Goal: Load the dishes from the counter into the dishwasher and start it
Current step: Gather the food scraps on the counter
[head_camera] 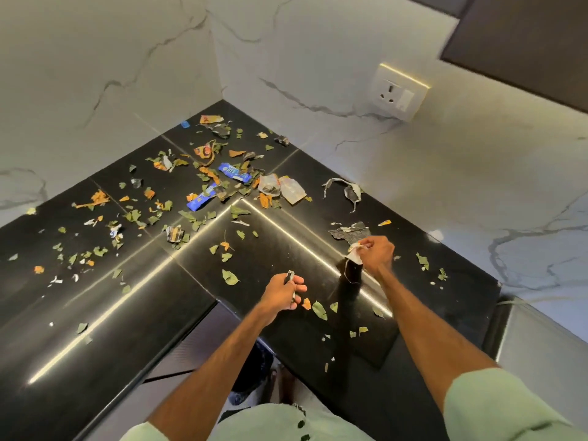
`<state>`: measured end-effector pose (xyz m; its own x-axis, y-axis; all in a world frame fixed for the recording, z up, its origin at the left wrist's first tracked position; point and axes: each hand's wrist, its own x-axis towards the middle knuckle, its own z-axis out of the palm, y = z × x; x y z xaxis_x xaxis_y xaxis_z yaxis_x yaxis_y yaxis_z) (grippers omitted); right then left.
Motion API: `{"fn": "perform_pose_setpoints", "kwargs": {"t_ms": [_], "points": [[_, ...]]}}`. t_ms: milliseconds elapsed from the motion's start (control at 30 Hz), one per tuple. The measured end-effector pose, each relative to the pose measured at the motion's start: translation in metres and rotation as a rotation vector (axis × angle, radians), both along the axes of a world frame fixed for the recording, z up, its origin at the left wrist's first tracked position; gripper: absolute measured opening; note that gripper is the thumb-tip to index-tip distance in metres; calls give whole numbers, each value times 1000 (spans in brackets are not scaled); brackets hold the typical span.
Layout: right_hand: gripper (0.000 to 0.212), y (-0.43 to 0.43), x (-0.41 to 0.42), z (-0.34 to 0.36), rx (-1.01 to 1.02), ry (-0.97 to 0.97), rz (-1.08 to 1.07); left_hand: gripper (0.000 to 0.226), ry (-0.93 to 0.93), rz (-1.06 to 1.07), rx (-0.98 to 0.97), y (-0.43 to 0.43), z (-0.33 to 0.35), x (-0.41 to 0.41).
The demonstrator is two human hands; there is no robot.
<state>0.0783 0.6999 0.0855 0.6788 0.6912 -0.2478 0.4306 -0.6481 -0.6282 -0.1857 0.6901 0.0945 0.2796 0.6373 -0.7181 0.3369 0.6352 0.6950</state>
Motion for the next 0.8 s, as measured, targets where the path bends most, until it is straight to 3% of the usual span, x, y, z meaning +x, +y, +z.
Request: {"fn": "perform_pose_setpoints", "kwargs": {"t_ms": [333,600,733,800], "points": [[19,54,17,-19,-158,-87,68,22,-114,120,-5,36,-14,-18],[26,81,35,-48,-165,-136,198,26,-106,69,80,84,-34,-2],[9,79,22,-51,-120,-242,293,26,-106,43,152,111,-42,14],[15,74,12,-52,-91,-251,290,27,-101,31,197,125,-46,23]]}}
